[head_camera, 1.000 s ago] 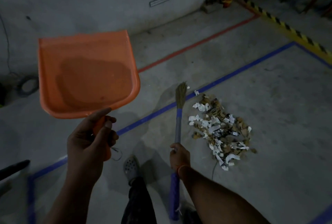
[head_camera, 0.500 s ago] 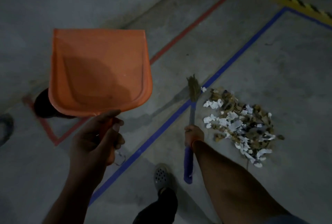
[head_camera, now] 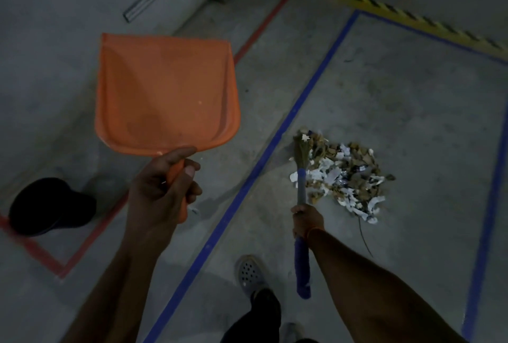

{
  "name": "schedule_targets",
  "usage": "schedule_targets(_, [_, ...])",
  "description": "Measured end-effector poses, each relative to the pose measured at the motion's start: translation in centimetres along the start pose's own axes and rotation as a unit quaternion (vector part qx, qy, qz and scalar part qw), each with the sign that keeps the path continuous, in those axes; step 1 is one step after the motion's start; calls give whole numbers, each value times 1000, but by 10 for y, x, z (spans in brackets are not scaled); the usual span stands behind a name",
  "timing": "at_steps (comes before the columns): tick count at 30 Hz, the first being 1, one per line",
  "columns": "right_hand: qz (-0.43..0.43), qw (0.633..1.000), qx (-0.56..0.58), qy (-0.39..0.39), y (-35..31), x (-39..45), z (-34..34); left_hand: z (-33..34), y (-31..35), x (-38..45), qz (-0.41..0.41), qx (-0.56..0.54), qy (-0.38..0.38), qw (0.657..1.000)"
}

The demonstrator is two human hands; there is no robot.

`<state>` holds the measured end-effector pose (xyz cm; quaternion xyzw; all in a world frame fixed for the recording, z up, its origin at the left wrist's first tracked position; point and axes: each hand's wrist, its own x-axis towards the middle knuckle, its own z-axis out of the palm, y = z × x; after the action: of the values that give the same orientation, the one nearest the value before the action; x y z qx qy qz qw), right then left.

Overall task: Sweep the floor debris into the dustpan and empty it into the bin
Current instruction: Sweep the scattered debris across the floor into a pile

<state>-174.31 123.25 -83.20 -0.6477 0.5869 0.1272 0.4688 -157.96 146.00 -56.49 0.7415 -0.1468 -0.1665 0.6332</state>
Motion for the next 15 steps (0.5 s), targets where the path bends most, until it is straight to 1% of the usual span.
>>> schedule_targets(4, [-5, 999, 42, 20, 18, -28, -22, 5, 5, -30, 10, -4, -12, 1000])
schedule_targets(7, [1, 990, 143, 1, 39, -72, -46, 10, 12, -62, 25, -13, -28, 999])
schedule_targets(10, [-15, 973, 227, -34, 70, -118, -76, 17, 24, -96, 26, -30, -32, 999])
schedule_targets(12, [-31, 966, 251, -50, 94, -147, -96, 22, 31, -117, 33, -37, -38, 998])
schedule_targets(15, [-77, 963, 250, -60, 128, -190, -124, 29, 39, -147, 42, -52, -47, 997])
